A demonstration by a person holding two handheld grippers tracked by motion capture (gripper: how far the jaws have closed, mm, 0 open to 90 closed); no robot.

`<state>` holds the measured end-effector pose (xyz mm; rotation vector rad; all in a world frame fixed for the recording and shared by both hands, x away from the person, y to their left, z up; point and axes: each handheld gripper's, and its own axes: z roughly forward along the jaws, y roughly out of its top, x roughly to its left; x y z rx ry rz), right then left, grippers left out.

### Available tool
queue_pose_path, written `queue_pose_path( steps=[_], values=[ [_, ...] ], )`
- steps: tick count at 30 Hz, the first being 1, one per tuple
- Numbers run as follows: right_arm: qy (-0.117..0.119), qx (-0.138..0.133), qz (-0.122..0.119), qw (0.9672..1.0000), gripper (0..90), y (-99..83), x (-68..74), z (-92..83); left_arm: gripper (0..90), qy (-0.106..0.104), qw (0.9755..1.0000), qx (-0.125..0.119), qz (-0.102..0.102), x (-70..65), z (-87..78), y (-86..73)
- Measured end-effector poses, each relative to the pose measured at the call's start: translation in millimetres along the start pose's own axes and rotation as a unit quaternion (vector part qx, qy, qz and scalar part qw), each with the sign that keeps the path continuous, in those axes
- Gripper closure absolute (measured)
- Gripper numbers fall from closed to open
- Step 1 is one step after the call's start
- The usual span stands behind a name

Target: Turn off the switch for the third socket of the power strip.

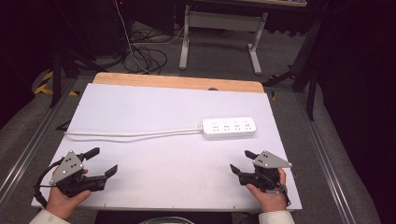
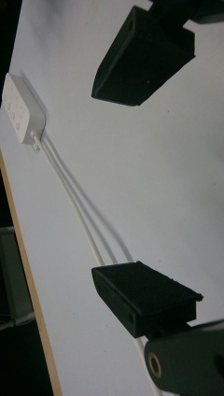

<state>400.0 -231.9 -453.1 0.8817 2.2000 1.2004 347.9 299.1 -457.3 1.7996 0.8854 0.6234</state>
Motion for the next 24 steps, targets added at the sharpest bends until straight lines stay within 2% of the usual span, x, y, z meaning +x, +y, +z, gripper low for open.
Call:
queue_pose_path(
  steps=[4, 11, 17, 24],
  values=[
    [0.001, 0.0, -0.001, 1.0, 27.0, 0.0, 0.0, 0.1, 14.1, 0.002, 1.0, 0.0, 0.001, -0.1, 0.1, 0.0],
    [0.0, 0.0, -0.007, 1.0, 27.0, 1.3, 0.8, -0.1, 14.3, 0.014, 0.9998, 0.0, 0.015, -1.7, -0.2, 0.2],
    [-0.001, -0.003, -0.007, 1.0, 27.0, 2.6, 0.9, -1.1, 14.3, 0.014, 0.9997, -0.001, 0.019, -2.3, -0.5, 0.5],
    [0.0, 0.003, -0.004, 1.0, 28.7, 8.3, -0.7, -1.1, 14.1, 0.009, 0.9999, -0.001, 0.008, -2.1, -0.8, 0.6]
  ],
)
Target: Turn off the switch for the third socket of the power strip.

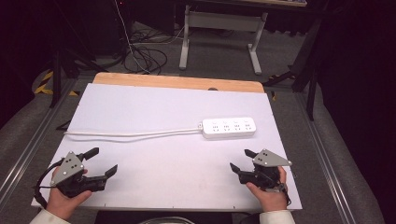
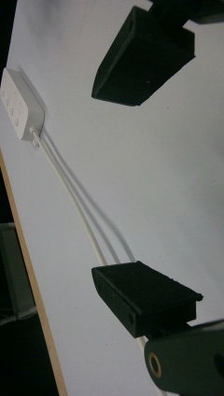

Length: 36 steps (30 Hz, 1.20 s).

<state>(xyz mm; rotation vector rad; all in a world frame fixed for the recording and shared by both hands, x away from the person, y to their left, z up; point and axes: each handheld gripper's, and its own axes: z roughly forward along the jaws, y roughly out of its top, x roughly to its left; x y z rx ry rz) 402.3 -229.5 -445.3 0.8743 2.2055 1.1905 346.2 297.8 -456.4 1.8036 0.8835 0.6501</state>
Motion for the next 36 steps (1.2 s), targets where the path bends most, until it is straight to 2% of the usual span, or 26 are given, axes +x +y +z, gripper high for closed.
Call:
queue_pose_path(
  steps=[6, 11, 23, 26, 28, 32, 36],
  values=[
    [-0.001, 0.005, -0.001, 1.0, 31.1, 11.7, -3.9, -2.7, 14.0, 0.0, 1.0, 0.001, -0.003, -0.3, -0.1, 0.0],
    [-0.006, 0.019, 0.001, 0.9998, 32.9, 22.6, -9.7, -0.1, 14.1, 0.004, 1.0, 0.001, 0.002, -0.3, 0.0, -0.2],
    [-0.014, 0.013, 0.0, 0.9998, 34.0, 49.5, -19.9, 5.1, 14.2, 0.002, 1.0, 0.0, 0.005, -0.7, 0.0, -0.1],
    [-0.016, 0.012, -0.007, 0.9998, 34.0, 57.2, -20.9, 7.3, 14.1, 0.003, 0.9999, 0.001, 0.011, -1.2, -0.7, 0.1],
    [-0.017, 0.013, -0.01, 0.9997, 34.0, 60.8, -22.0, 8.0, 14.2, 0.003, 1.0, -0.001, 0.005, -1.7, -0.7, -0.1],
    [-0.017, 0.018, -0.014, 0.9996, 34.0, 65.0, -24.7, 8.4, 14.2, 0.003, 1.0, 0.0, 0.007, -0.9, -0.3, -0.1],
    [-0.012, 0.018, -0.002, 0.9998, 35.3, 70.0, -28.1, 10.3, 14.2, 0.001, 1.0, 0.002, 0.009, -1.9, 0.0, 0.0]
  ],
)
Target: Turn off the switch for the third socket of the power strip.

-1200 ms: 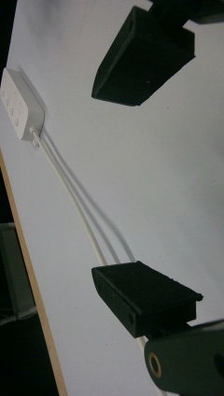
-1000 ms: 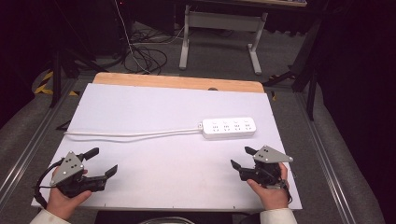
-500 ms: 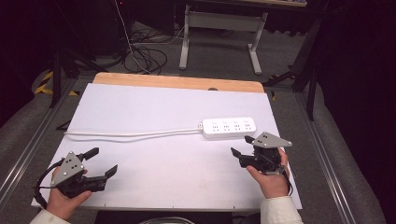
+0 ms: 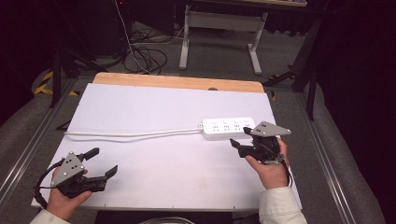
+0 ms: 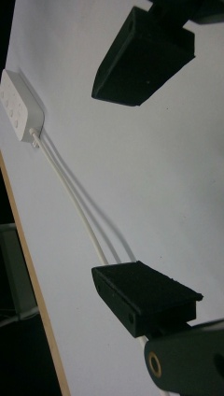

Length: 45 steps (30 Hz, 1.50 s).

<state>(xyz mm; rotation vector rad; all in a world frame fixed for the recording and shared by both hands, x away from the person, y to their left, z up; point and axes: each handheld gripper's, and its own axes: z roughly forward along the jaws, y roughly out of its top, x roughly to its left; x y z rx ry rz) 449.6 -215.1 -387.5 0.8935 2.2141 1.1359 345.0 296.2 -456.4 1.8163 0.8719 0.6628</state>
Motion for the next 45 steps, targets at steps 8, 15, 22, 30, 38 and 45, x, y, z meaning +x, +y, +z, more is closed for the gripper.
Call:
queue_pose_path(
  steps=[8, 15, 22, 30, 38, 45],
  values=[
    [-0.01, 0.011, -0.012, 0.9998, 39.1, 9.4, -9.2, 7.1, 14.2, 0.003, 1.0, 0.0, -0.003, 0.4, -0.6, -0.6],
    [-0.018, 0.023, -0.026, 0.9992, 55.6, 18.0, -16.5, 11.8, 14.3, 0.008, 1.0, 0.0, -0.003, 0.3, -2.9, -1.4],
    [0.008, 0.045, -0.011, 0.9989, 82.7, 32.2, -36.8, 21.5, 14.2, 0.009, 0.9999, 0.001, -0.004, 0.5, -2.2, -1.4],
    [-0.004, 0.059, 0.022, 0.998, 90.0, 32.3, -55.0, 36.7, 14.4, 0.009, 1.0, 0.001, -0.003, 1.1, -2.7, -1.5],
    [-0.017, 0.071, 0.043, 0.9964, 90.0, 27.0, -73.4, 58.5, 14.3, 0.011, 0.9999, 0.001, -0.003, 1.4, -2.2, -1.4],
    [-0.025, 0.094, 0.05, 0.994, 90.0, 19.8, -83.8, 81.6, 14.6, 0.008, 1.0, 0.003, -0.004, 0.5, -2.0, -1.6]
  ],
)
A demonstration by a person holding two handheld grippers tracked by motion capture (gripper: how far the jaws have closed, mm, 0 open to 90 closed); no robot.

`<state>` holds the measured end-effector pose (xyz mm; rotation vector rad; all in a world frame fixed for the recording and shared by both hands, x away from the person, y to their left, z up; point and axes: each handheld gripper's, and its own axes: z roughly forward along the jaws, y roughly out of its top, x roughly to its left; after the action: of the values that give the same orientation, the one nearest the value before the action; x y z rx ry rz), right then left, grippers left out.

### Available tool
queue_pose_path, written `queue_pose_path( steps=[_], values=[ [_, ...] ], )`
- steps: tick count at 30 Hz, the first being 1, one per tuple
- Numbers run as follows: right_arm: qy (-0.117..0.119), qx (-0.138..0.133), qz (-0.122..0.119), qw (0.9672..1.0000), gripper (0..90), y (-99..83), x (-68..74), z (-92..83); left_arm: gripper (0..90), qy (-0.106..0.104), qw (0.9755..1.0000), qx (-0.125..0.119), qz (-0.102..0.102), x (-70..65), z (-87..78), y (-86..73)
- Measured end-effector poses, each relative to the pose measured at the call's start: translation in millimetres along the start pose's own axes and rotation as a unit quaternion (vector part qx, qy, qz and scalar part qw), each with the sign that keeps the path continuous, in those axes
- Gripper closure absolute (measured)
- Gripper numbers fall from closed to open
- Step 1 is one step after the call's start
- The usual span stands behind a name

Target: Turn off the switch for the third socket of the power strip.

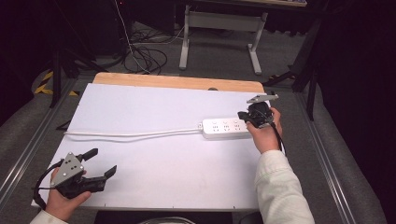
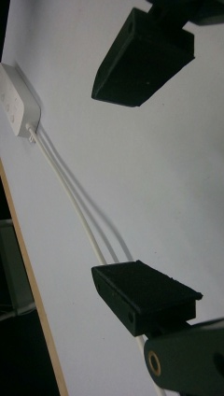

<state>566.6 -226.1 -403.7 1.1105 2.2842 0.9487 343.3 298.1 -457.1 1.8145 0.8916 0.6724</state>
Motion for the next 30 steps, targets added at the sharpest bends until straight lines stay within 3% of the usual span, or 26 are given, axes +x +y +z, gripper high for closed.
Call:
queue_pose_path(
  steps=[12, 30],
  values=[
    [-0.006, 0.022, 0.011, 0.9997, 90.0, -3.1, -8.5, 29.9, 14.6, 0.001, 1.0, 0.002, 0.002, 0.5, 0.6, 0.0],
    [-0.011, 0.054, 0.013, 0.9984, 90.0, -8.6, -9.4, 50.7, 14.5, 0.001, 1.0, 0.004, 0.002, 0.1, 1.3, -0.2]
  ],
)
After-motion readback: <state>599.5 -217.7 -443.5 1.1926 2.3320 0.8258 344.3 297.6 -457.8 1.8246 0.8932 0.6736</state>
